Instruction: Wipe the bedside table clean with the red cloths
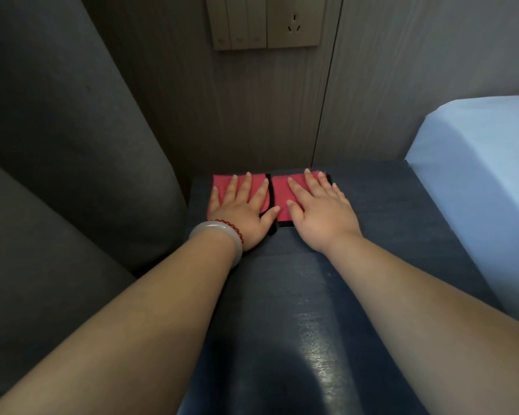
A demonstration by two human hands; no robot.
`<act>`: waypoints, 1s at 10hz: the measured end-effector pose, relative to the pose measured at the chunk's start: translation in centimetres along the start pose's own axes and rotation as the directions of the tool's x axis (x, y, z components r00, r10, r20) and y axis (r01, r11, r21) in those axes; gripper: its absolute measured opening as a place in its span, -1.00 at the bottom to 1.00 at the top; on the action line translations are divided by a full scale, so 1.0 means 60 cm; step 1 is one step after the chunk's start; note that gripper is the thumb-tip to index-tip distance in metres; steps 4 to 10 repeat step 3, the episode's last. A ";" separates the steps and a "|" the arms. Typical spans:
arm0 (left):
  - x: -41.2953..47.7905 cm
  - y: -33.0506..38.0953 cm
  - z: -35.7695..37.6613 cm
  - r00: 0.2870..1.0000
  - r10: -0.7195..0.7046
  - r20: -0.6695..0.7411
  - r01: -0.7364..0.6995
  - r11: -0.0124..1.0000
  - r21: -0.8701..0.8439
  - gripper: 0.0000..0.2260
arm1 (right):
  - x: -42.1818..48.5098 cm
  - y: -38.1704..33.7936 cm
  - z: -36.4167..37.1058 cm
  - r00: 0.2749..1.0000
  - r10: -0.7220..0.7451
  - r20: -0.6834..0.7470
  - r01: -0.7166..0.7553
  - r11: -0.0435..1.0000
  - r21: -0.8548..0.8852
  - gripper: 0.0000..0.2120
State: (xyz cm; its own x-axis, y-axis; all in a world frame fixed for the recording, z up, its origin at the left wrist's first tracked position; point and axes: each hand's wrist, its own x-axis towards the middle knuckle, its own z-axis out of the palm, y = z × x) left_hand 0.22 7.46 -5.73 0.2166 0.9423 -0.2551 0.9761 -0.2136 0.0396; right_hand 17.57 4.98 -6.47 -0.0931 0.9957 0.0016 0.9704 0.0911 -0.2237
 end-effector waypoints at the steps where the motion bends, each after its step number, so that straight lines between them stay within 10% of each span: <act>1: -0.001 0.001 0.005 1.000 -0.013 0.000 0.013 1.000 0.002 -0.39 | 0.003 0.002 0.000 1.000 -0.002 0.009 0.002 1.000 0.014 -0.46; 10: -0.012 0.005 -0.013 0.993 0.001 -0.122 -0.011 0.996 -0.084 -0.45 | -0.008 -0.006 -0.018 0.996 0.008 -0.091 -0.008 1.000 0.005 -0.47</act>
